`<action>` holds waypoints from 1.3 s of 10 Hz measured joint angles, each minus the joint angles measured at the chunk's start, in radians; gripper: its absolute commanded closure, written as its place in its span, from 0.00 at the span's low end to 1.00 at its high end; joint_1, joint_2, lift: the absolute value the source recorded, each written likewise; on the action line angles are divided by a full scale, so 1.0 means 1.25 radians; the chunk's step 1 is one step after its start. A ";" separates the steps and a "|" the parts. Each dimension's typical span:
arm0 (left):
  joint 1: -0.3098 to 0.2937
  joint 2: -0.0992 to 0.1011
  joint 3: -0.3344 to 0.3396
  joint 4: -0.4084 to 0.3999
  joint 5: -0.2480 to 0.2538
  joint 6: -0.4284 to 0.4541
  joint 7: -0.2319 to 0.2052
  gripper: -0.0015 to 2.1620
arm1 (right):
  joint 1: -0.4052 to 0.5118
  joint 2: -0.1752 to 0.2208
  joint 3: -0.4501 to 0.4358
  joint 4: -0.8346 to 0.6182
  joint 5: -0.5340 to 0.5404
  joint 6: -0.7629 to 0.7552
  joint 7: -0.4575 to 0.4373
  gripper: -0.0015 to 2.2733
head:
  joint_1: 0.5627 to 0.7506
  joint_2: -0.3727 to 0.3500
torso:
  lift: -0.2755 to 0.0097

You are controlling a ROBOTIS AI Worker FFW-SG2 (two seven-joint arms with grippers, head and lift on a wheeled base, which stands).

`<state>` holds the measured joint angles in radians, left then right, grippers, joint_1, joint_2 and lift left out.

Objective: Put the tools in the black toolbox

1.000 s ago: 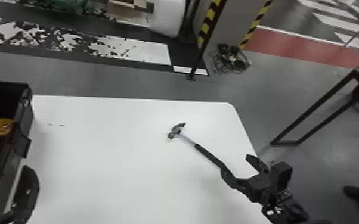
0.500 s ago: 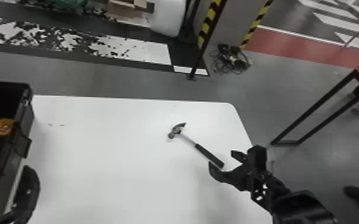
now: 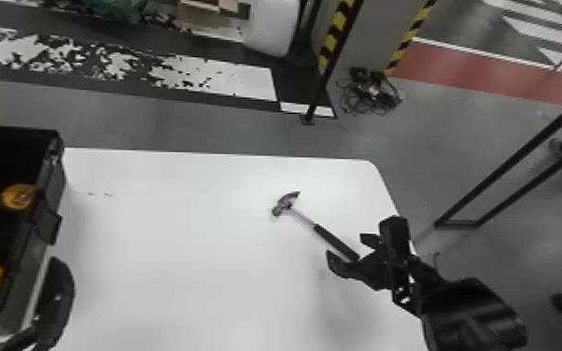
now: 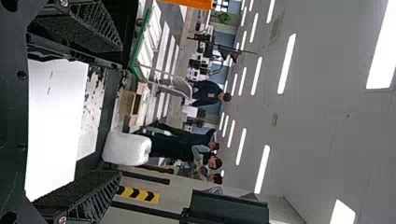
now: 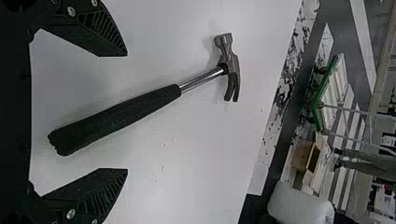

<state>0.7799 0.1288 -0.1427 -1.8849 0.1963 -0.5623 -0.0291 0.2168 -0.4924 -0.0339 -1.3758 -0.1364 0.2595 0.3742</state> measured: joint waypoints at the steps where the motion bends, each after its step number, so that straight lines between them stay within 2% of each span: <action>1: 0.000 0.000 0.000 0.001 0.001 -0.001 0.000 0.03 | -0.014 0.000 0.000 0.013 0.000 0.015 0.000 0.07 | 0.70 0.07 | 0.83; 5: 0.002 0.000 0.001 0.001 0.001 -0.005 0.000 0.03 | -0.041 -0.006 0.010 0.040 -0.001 0.026 0.001 0.09 | 0.70 0.05 | 0.83; 8: 0.003 0.000 0.002 0.001 0.001 -0.006 0.000 0.03 | -0.053 -0.009 0.021 0.048 0.000 0.041 0.001 0.23 | 0.70 0.06 | 0.83; 9: 0.003 0.000 0.003 0.001 0.001 -0.006 0.000 0.03 | -0.057 -0.010 0.022 0.053 0.000 0.041 0.001 0.36 | 0.70 0.06 | 0.83; 11: 0.003 0.000 0.004 0.001 0.001 -0.006 0.000 0.03 | -0.063 -0.012 0.022 0.060 -0.001 0.040 0.000 0.75 | 0.70 0.05 | 0.83; 12: 0.003 0.000 0.004 0.001 0.001 -0.005 0.000 0.03 | -0.064 -0.012 0.022 0.062 -0.002 0.040 -0.003 0.88 | 0.70 0.05 | 0.83; 13: 0.003 0.000 0.004 0.001 0.002 -0.005 0.000 0.03 | -0.064 -0.012 0.022 0.063 -0.003 0.040 -0.007 0.95 | 0.70 0.05 | 0.83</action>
<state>0.7839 0.1288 -0.1380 -1.8837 0.1984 -0.5684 -0.0291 0.1362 -0.5080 -0.0061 -1.2967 -0.1402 0.3091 0.3650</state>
